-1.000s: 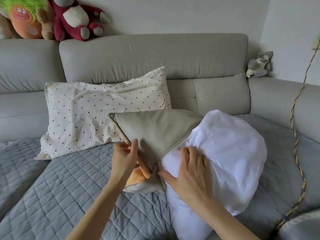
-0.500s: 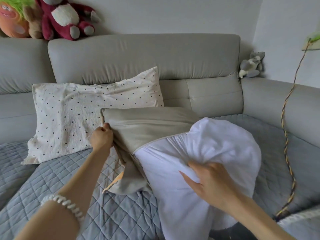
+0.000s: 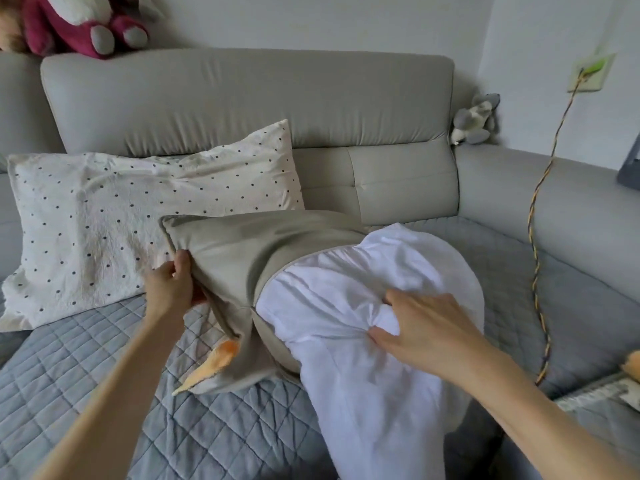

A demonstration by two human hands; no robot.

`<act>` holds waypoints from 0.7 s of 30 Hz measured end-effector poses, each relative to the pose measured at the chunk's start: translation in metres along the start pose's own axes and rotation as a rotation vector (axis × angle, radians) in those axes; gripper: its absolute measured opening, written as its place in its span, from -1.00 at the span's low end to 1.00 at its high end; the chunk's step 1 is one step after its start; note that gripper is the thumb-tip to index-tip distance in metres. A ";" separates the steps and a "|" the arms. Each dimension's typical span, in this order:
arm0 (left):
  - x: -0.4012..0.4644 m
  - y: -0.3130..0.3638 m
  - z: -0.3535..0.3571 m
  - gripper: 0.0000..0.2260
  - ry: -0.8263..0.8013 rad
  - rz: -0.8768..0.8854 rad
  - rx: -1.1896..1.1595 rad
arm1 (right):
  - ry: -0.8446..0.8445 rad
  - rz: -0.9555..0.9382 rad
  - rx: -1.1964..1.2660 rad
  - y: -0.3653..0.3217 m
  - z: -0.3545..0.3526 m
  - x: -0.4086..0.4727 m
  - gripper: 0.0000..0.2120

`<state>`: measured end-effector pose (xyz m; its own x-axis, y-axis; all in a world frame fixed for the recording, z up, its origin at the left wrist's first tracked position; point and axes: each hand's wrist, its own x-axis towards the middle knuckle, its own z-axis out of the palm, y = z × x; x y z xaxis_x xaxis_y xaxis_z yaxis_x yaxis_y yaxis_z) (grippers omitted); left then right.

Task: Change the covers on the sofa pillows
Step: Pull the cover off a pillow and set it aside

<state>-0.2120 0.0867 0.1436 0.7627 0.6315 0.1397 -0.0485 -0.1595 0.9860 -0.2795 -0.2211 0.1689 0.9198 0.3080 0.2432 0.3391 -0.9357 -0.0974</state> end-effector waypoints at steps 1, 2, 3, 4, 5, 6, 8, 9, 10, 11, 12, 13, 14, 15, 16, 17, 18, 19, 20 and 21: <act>-0.011 0.003 -0.002 -0.64 -0.013 0.008 -0.045 | 0.023 -0.012 -0.043 -0.008 -0.009 0.001 -0.62; -0.020 0.006 -0.004 -0.64 -0.021 0.028 -0.089 | 0.054 -0.025 -0.058 -0.018 -0.018 0.000 -0.56; -0.030 0.010 -0.006 -0.65 -0.027 0.047 -0.129 | 0.110 -0.061 -0.026 -0.030 -0.025 -0.002 -0.51; -0.038 0.012 -0.008 -0.65 -0.031 0.048 -0.162 | 0.188 -0.120 0.044 -0.046 -0.029 -0.006 -0.48; -0.046 0.014 -0.009 -0.66 -0.036 0.033 -0.194 | 0.299 -0.196 0.128 -0.065 -0.027 -0.012 -0.48; -0.054 0.014 -0.011 -0.67 -0.035 0.012 -0.222 | 0.405 -0.235 0.193 -0.085 -0.017 -0.016 -0.48; -0.068 0.013 -0.014 -0.68 -0.036 -0.016 -0.281 | 0.520 -0.179 0.260 -0.114 0.017 -0.018 -0.45; -0.074 0.010 -0.017 -0.69 -0.037 -0.021 -0.302 | 0.525 -0.100 0.249 -0.119 0.034 -0.016 -0.44; -0.079 0.008 -0.021 -0.70 -0.038 -0.027 -0.318 | 0.509 -0.016 0.223 -0.117 0.047 -0.013 -0.41; -0.082 0.005 -0.026 -0.70 -0.035 -0.027 -0.325 | 0.494 0.049 0.193 -0.111 0.056 -0.009 -0.37; -0.084 0.003 -0.030 -0.71 -0.028 -0.024 -0.321 | 0.474 0.083 0.150 -0.101 0.065 -0.004 -0.33; -0.084 0.002 -0.034 -0.71 -0.022 -0.012 -0.303 | 0.451 0.089 0.087 -0.093 0.071 0.000 -0.29; -0.083 0.002 -0.037 -0.71 -0.018 0.001 -0.274 | 0.443 0.083 0.028 -0.087 0.076 0.003 -0.28; -0.081 0.003 -0.039 -0.70 -0.011 0.015 -0.241 | 0.459 0.069 -0.017 -0.082 0.080 0.007 -0.33; -0.078 0.004 -0.039 -0.70 0.000 0.033 -0.204 | 0.489 0.041 -0.046 -0.080 0.081 0.011 -0.43; -0.074 0.006 -0.038 -0.69 0.019 0.052 -0.160 | 0.511 -0.010 -0.063 -0.079 0.078 0.014 -0.54; -0.069 0.008 -0.037 -0.67 0.037 0.068 -0.113 | 0.525 -0.065 -0.064 -0.080 0.073 0.017 -0.61; -0.062 0.010 -0.036 -0.67 0.055 0.077 -0.075 | 0.530 -0.111 -0.048 -0.081 0.068 0.018 -0.65; -0.055 0.010 -0.034 -0.66 0.072 0.069 -0.046 | 0.527 -0.140 -0.020 -0.083 0.061 0.017 -0.67; -0.047 0.011 -0.033 -0.66 0.088 0.051 -0.028 | 0.526 -0.171 0.008 -0.086 0.057 0.014 -0.69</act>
<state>-0.2692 0.0804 0.1505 0.6994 0.6875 0.1956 -0.1045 -0.1723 0.9795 -0.2847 -0.1261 0.1258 0.6294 0.3265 0.7052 0.4786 -0.8778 -0.0208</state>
